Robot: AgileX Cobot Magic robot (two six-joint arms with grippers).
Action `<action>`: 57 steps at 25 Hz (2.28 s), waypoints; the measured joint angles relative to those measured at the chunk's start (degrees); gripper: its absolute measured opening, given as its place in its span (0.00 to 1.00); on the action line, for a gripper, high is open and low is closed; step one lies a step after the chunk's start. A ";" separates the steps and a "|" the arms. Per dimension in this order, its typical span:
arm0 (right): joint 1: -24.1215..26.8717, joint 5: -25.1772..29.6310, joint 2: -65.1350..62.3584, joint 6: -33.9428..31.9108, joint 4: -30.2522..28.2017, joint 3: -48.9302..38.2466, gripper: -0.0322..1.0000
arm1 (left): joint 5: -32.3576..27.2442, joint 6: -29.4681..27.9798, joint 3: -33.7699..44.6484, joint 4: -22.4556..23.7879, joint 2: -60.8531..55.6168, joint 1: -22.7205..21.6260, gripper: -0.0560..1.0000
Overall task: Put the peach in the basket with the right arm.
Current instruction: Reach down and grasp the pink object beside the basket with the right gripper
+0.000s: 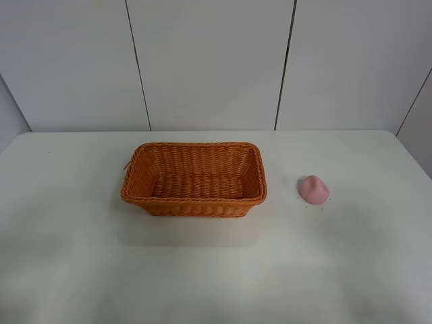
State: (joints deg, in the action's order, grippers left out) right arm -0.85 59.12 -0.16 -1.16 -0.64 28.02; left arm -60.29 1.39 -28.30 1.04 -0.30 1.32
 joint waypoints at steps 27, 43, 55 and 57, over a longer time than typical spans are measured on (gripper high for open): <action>0.00 -2.95 73.38 0.19 0.03 32.50 0.70 | 0.00 0.00 0.00 0.00 0.00 0.00 0.99; -4.83 3.64 116.59 0.47 1.31 65.92 0.70 | 0.00 0.00 0.00 0.00 0.00 0.00 0.99; -5.51 3.58 117.92 -1.29 1.24 65.92 0.70 | 0.00 0.00 0.00 0.00 0.00 0.00 0.99; -5.51 3.81 118.67 -1.29 1.32 65.92 0.70 | 0.00 0.00 0.00 0.00 0.00 0.00 0.99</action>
State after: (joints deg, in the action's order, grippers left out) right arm -6.36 62.94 118.51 -2.45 0.68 93.94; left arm -60.29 1.39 -28.30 1.04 -0.30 1.32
